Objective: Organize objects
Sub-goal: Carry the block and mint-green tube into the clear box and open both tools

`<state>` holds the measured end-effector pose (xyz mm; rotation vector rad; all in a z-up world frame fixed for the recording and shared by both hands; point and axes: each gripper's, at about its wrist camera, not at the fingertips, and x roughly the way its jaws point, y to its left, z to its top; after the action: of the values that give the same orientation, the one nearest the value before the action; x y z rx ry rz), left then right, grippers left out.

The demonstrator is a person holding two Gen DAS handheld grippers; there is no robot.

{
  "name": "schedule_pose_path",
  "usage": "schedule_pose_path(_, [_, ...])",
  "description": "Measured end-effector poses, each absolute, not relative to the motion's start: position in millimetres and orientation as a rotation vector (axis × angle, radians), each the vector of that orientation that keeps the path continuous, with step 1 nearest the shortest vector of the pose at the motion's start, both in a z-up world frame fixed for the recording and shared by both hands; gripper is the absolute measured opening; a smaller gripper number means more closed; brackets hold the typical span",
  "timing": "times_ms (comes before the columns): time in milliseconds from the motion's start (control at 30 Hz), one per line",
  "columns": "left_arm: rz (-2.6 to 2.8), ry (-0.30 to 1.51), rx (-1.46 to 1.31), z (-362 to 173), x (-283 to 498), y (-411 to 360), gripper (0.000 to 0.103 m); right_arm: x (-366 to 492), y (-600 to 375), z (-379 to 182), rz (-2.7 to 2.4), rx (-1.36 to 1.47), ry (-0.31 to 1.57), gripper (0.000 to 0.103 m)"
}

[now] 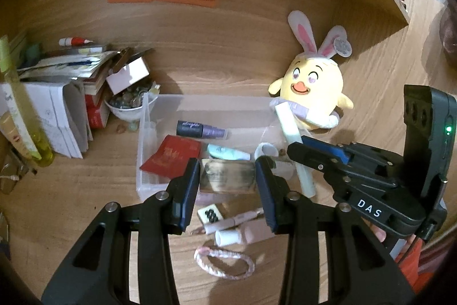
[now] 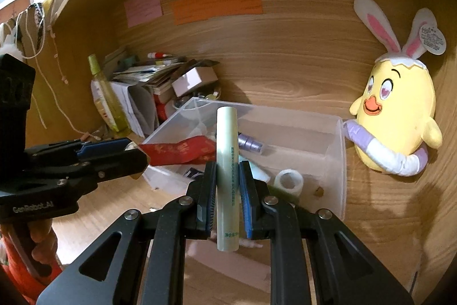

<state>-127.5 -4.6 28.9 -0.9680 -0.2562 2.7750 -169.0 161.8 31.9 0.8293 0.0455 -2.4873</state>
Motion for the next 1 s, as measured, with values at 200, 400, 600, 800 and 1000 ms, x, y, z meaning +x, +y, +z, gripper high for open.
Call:
schedule_pose_path(200, [2.76, -0.248, -0.973, 27.9, -144.5, -0.7, 0.04, -186.4, 166.2, 30.1, -2.513, 0.856, 0.039, 0.014])
schedule_pose_path(400, [2.725, -0.242, -1.036, 15.0, -162.7, 2.1, 0.04, -203.1, 165.3, 16.6, -2.506, 0.923, 0.033, 0.014])
schedule_pose_path(600, [2.702, -0.226, -1.074, 5.2, -176.0, 5.2, 0.04, -214.7, 166.4, 6.0, -2.504, 0.969, 0.027, 0.014])
schedule_pose_path(800, [2.683, -0.201, -1.102, -3.3, -184.4, 10.8, 0.04, -222.2, 165.0, -0.9, -2.507, 1.004, 0.043, 0.014])
schedule_pose_path(1000, [2.677, -0.209, -1.098, -1.9, -186.7, 10.5, 0.04, -223.1, 161.5, -1.6, -2.514, 1.011, 0.069, 0.015])
